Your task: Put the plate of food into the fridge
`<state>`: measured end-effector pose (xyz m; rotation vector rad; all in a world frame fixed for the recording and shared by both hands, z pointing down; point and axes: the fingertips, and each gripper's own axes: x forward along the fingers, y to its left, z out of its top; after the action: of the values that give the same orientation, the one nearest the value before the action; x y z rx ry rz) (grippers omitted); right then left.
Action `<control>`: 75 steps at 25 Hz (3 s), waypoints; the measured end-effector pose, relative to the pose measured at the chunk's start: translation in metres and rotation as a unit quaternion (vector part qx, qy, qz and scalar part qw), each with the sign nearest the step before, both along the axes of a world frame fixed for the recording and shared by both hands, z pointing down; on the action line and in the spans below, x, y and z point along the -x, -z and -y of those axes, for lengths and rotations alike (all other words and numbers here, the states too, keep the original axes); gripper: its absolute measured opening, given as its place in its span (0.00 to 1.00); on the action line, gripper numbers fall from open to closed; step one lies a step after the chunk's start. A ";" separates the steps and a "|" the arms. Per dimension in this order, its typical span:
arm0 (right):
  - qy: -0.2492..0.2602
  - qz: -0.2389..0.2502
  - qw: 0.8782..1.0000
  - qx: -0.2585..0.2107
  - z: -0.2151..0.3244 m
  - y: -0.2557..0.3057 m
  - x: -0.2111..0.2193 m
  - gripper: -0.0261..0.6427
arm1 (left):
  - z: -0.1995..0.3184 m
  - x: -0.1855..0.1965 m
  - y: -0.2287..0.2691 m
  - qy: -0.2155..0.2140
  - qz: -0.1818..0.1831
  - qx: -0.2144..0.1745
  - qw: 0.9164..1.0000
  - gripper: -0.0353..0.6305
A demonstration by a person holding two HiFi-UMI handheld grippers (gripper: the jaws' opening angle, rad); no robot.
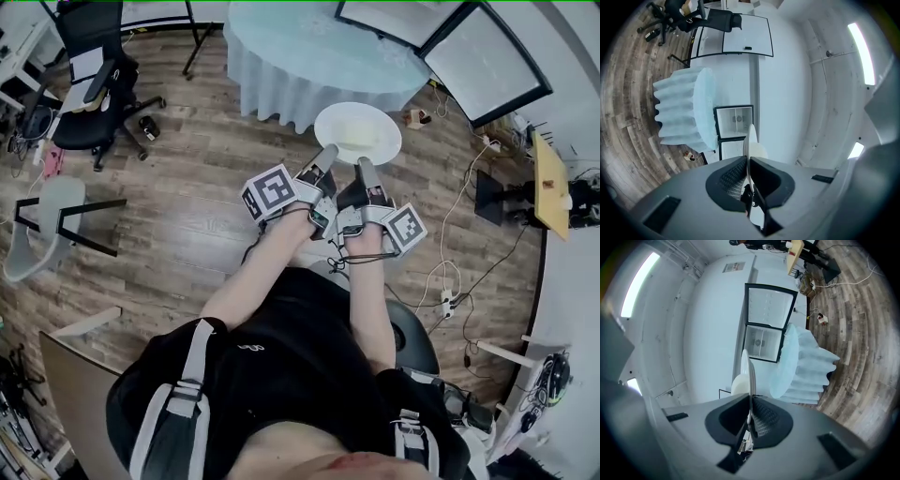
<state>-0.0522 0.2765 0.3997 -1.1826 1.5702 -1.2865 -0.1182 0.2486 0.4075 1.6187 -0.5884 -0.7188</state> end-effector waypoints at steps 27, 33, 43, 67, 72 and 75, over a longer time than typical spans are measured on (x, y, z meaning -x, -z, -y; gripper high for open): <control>-0.018 0.028 0.998 0.050 0.146 -0.048 -0.164 0.07 | 0.148 -0.163 -0.045 -0.022 0.031 0.057 0.998 0.09; 0.003 0.040 0.999 0.026 0.188 -0.034 -0.187 0.07 | 0.188 -0.186 -0.028 -0.008 0.049 0.032 0.998 0.09; -0.016 0.046 0.999 -0.006 0.216 -0.016 -0.243 0.07 | 0.221 -0.243 -0.007 -0.029 0.060 0.002 0.998 0.09; 0.008 0.041 0.998 0.047 0.343 -0.061 -0.260 0.07 | 0.343 -0.257 -0.055 -0.008 0.057 0.063 0.996 0.09; 0.028 0.044 0.997 0.063 0.395 -0.071 -0.235 0.07 | 0.393 -0.233 -0.067 0.014 0.050 0.083 0.995 0.09; 0.038 0.033 0.997 0.058 0.430 -0.066 -0.227 0.07 | 0.426 -0.225 -0.064 0.022 0.038 0.083 0.996 0.09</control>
<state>0.1750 -0.1531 0.4662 -1.1489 1.5226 -1.4673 0.1063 -0.1773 0.4713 1.4874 -0.7222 -0.6252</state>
